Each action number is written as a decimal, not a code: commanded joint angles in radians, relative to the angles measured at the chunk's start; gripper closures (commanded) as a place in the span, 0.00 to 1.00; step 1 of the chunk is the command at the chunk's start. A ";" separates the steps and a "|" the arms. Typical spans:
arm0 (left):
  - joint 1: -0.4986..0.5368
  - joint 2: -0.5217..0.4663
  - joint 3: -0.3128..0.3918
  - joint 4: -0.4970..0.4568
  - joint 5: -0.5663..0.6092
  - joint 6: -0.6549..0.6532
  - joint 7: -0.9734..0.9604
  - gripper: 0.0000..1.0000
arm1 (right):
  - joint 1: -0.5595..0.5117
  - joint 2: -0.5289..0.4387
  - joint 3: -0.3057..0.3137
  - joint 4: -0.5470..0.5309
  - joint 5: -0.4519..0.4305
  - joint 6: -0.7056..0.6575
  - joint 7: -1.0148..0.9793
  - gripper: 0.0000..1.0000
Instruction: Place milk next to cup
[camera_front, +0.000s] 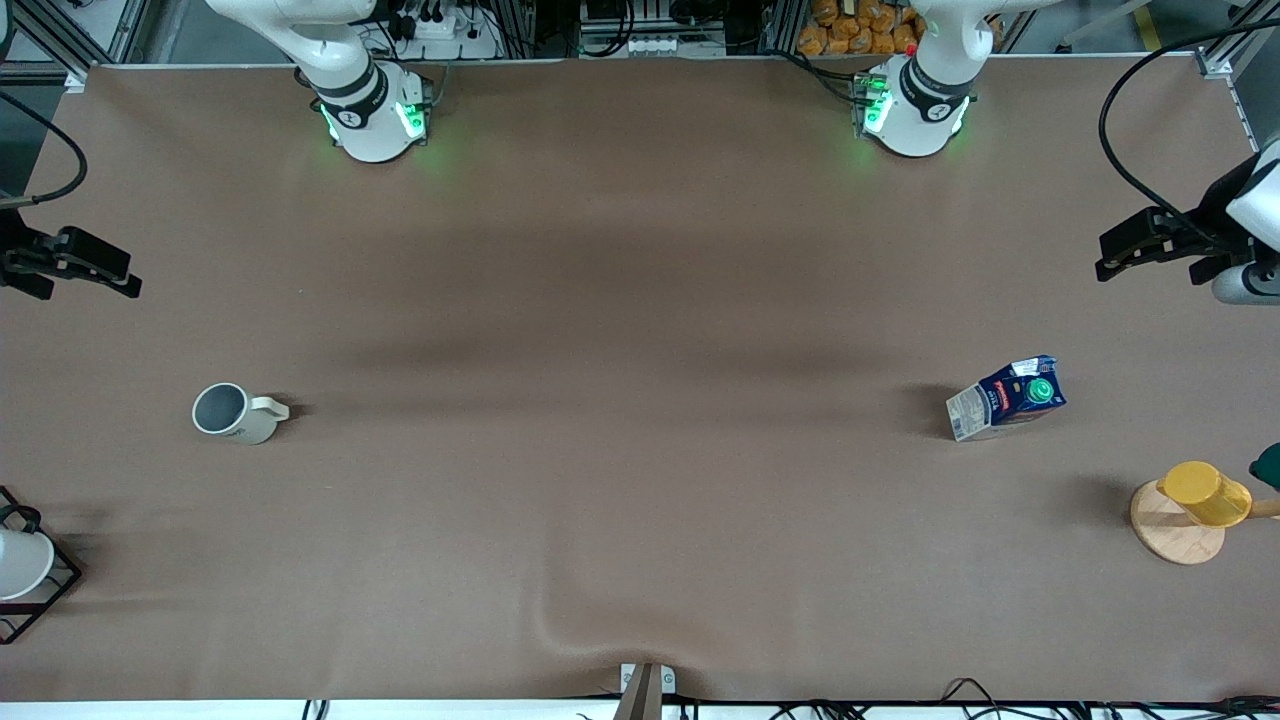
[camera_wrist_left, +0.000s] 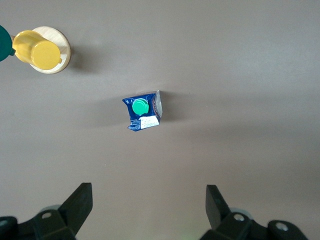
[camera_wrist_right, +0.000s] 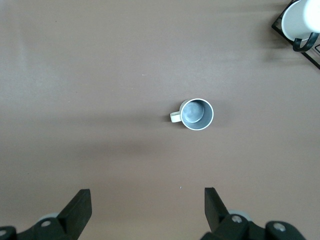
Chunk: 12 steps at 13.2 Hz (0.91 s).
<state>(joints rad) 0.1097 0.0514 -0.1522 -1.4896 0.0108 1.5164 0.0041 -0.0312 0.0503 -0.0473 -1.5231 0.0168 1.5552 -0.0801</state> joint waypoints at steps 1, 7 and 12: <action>0.010 -0.010 -0.003 0.006 -0.002 -0.025 0.024 0.00 | 0.010 0.011 -0.008 0.026 -0.012 -0.014 0.006 0.00; 0.036 -0.007 0.008 0.008 -0.008 -0.025 0.013 0.00 | -0.006 0.115 -0.014 0.032 -0.015 0.086 0.006 0.00; 0.031 0.080 0.008 0.003 -0.005 -0.005 0.008 0.00 | -0.047 0.353 -0.017 0.037 -0.018 0.201 -0.006 0.00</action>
<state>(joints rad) 0.1440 0.0832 -0.1413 -1.4983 0.0108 1.5093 0.0050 -0.0708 0.2784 -0.0728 -1.5290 0.0160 1.7432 -0.0834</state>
